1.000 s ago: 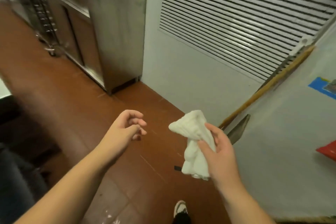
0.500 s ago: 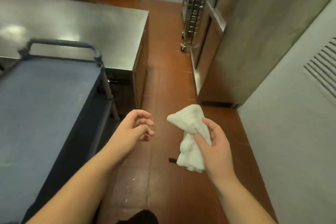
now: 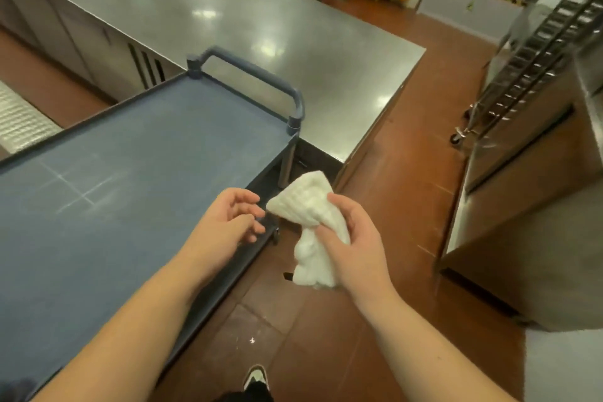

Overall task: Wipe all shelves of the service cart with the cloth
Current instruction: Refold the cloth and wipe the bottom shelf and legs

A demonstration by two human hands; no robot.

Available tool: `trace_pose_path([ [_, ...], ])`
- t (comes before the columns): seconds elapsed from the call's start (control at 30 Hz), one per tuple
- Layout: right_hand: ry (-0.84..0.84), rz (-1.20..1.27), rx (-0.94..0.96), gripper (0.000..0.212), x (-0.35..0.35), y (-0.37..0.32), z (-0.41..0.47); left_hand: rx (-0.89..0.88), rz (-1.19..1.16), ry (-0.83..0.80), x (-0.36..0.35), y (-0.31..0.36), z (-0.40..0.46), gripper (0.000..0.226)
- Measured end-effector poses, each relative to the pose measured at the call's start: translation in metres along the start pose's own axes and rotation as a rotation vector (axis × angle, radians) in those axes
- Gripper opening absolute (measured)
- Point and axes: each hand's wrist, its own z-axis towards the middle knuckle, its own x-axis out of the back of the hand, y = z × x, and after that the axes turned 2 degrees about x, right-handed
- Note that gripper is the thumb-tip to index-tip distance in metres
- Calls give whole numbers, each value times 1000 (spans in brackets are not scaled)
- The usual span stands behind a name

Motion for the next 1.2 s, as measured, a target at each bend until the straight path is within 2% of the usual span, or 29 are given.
trace_pose_path([
  [0.13, -109, -15, 28, 38, 3, 7, 45, 5, -34, 135, 6, 2, 21, 32],
  [0.33, -408, -39, 90, 40, 13, 44, 102, 61, -58, 312, -24, -22, 23, 31],
  [0.43, -590, -52, 99, 42, 24, 62, 127, 154, -85, 413, -55, -37, 8, 27],
  [0.57, -803, -96, 126, 43, 40, 79, 142, 280, -84, 513, -111, -51, -15, 33],
  [0.7, -953, -28, 61, 41, 41, 88, 134, 322, -176, 601, -144, -75, -34, 36],
  [0.83, -1080, -9, 28, 44, 21, 107, 108, 359, -245, 627, -147, -107, -51, 33],
  [1.0, -1184, 14, -3, 39, -14, 135, 75, 281, -508, 704, -132, -155, -66, 31],
  [1.2, -1241, -63, 17, 51, -65, 192, 39, 177, -734, 737, -97, -234, -79, 29],
])
